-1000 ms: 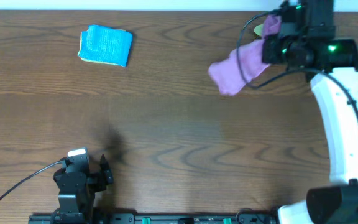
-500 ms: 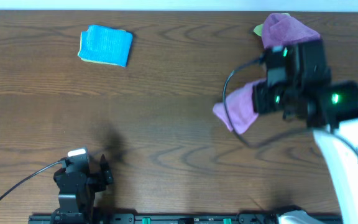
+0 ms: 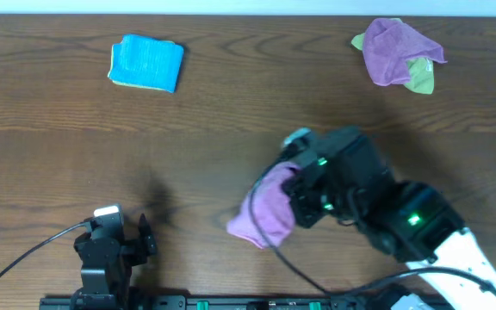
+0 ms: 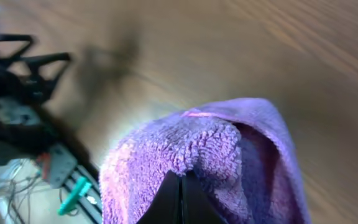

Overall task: Fold the cloth
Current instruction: 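Pull the purple cloth layer down and left toward the table center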

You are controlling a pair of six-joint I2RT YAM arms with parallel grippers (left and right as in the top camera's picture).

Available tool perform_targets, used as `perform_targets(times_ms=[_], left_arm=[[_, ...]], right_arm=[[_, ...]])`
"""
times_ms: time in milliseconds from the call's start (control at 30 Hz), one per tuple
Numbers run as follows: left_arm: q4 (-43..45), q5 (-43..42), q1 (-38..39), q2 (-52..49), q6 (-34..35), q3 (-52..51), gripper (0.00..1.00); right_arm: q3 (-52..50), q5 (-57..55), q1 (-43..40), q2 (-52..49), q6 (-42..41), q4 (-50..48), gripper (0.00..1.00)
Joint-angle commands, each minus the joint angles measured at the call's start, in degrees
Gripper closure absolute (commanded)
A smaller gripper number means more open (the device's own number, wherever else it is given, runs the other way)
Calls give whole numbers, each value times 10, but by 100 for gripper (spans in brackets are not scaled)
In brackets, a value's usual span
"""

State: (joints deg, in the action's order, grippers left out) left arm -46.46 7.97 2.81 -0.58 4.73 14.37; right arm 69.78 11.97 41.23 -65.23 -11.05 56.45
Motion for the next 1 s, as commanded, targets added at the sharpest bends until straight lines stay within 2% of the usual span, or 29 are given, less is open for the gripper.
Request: perform_targets(times_ms=[0, 233, 433, 467, 500, 533, 567, 633, 767, 900, 967], left_arm=[[-1, 8, 2, 4, 6, -2, 5], [-1, 8, 2, 3, 6, -2, 5], [-1, 8, 2, 4, 6, -2, 5], [-1, 8, 2, 3, 6, -2, 5], [-1, 8, 2, 3, 6, -2, 5], [-1, 8, 2, 4, 6, -2, 5], [-1, 8, 2, 3, 6, -2, 5], [-1, 8, 2, 3, 6, -2, 5], [-1, 8, 2, 3, 6, -2, 5], [-1, 8, 2, 4, 6, -2, 5], [-1, 8, 2, 4, 6, -2, 5]], right_arm=[[-2, -11, 41, -24, -26, -23, 99], [-2, -54, 41, -112, -26, -59, 99], [-2, -188, -17, -182, -3, -184, 99], [-2, -212, -44, -204, 6, -232, 95], [-2, -229, -66, -221, 7, -270, 82], [-1, -242, -93, -239, 7, -312, 54], [0, -243, -119, -254, 6, -349, 40], [7, -232, -158, -269, 3, -381, 1], [24, -203, -205, -257, 3, -353, 1], [24, -177, -206, -235, 4, -309, 1], [24, -124, -205, -235, 4, -280, 1]])
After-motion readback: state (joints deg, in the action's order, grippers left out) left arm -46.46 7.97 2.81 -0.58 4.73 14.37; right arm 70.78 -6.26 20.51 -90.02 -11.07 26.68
